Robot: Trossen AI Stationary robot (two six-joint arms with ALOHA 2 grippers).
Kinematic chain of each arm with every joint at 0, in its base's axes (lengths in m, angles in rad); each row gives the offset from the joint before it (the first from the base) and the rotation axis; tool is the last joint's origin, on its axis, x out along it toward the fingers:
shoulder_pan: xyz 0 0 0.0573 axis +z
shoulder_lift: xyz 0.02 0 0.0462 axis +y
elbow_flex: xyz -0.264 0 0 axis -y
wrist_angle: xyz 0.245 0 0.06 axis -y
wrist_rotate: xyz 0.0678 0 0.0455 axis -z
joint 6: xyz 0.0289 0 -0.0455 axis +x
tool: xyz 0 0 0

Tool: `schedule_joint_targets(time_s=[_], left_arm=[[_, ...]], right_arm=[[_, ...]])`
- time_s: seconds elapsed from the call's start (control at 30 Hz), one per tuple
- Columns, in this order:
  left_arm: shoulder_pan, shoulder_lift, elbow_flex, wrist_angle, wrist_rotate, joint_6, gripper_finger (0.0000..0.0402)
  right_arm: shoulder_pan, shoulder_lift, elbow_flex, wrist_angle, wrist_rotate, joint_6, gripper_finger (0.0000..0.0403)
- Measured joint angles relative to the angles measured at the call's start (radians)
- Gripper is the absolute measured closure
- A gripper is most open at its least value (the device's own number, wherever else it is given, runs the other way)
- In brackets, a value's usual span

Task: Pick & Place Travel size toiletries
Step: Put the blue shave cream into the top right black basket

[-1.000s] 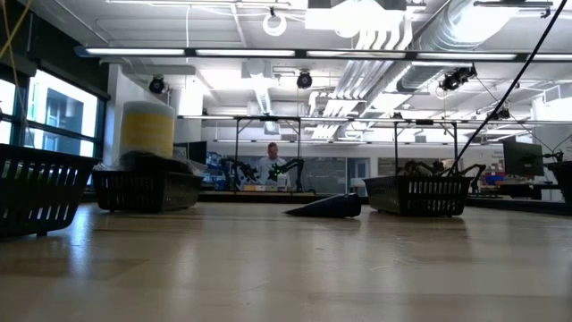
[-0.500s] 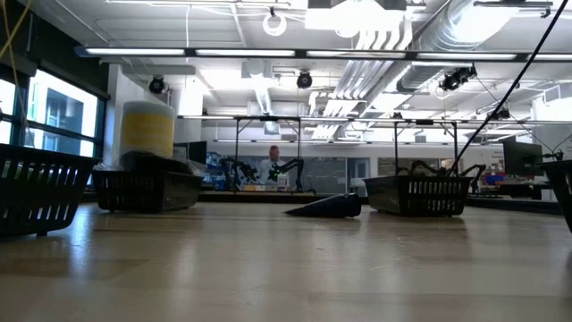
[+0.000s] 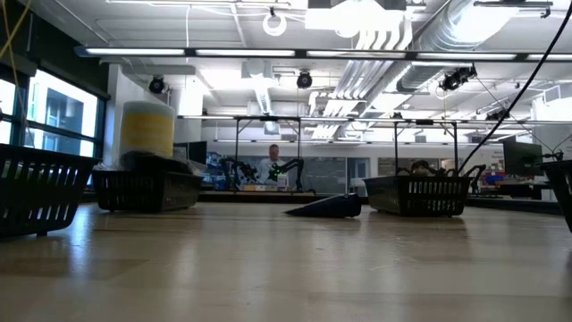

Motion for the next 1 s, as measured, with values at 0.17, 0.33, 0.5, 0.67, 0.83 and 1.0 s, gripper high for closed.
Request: schedule_joint_targets(time_s=[0.17, 0.33, 0.5, 0.67, 0.83, 1.0], left_arm=[[0.0, 0.0, 0.0, 0.0, 0.0, 0.0, 0.0401], [0.0, 0.004, 0.0, 0.001, 0.0, 0.0, 0.0401], [0.0, 0.029, 0.0, 0.01, 0.0, -0.006, 0.0401], [0.0, 0.052, 0.001, 0.015, 0.0, -0.008, 0.0401], [0.0, 0.056, 0.0, 0.013, 0.01, -0.012, 0.0401], [0.0, 0.056, 0.0, 0.008, 0.028, -0.033, 0.0401]], right_arm=[[0.0, -0.041, 0.004, 0.022, 0.273, -0.072, 0.0401], [-0.062, -0.049, 0.004, 0.067, 0.431, -0.203, 0.0401], [-0.188, -0.049, 0.004, 0.198, 0.417, -0.427, 0.0401], [-0.369, -0.047, 0.004, 0.396, 0.332, -0.738, 0.0401], [-0.534, -0.045, 0.004, 0.507, 0.181, -0.944, 0.0401], [-0.672, -0.007, 0.003, 0.552, 0.042, -1.077, 0.0401]])
